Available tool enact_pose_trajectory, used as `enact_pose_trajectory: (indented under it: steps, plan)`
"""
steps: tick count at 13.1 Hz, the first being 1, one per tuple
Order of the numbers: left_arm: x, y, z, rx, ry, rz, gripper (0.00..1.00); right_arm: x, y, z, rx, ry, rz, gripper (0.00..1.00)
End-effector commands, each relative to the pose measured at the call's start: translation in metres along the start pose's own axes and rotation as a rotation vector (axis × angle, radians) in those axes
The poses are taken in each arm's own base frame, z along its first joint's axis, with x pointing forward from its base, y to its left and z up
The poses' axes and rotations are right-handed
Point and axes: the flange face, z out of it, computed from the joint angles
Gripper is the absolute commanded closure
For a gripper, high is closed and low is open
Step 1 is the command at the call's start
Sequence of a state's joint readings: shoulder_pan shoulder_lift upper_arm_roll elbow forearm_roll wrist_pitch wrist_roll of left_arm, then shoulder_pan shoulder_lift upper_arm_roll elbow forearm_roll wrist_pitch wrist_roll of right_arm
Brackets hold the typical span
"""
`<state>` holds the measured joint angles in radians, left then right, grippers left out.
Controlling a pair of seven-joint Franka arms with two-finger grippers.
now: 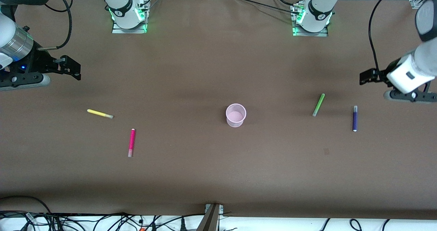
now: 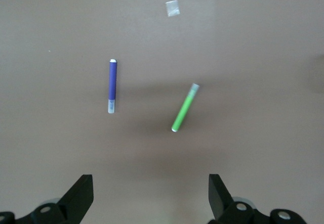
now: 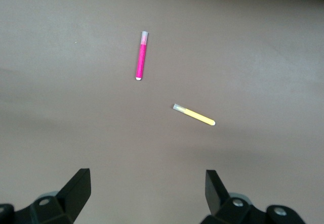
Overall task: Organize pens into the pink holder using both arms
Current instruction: 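Reach the left gripper down toward the blue pen, then close the left gripper on the blue pen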
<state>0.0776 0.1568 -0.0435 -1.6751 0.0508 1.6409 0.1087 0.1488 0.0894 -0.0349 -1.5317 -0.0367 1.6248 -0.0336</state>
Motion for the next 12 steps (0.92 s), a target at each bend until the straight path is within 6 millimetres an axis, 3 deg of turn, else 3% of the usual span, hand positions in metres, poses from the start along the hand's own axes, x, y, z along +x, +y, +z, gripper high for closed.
enact_pose_trajectory:
  steps: [1, 4, 6, 9, 12]
  plan:
    - [0.033, -0.046, 0.050, -0.024, -0.031, 0.071, 0.00, -0.004, -0.002, -0.004, -0.012, 0.010, 0.012, 0.00]
    - [0.052, -0.102, 0.127, -0.085, -0.068, 0.137, 0.00, -0.004, -0.002, -0.004, -0.012, 0.009, 0.012, 0.00]
    - [0.059, -0.125, 0.171, -0.076, -0.009, 0.212, 0.00, -0.004, -0.002, -0.004, -0.012, 0.009, 0.012, 0.00]
    - [0.058, -0.118, 0.222, 0.027, 0.177, 0.332, 0.00, -0.004, -0.002, -0.004, -0.012, 0.009, 0.012, 0.00]
    - [0.070, -0.107, 0.246, 0.192, 0.203, 0.506, 0.00, -0.004, -0.002, -0.004, -0.012, 0.009, 0.012, 0.00]
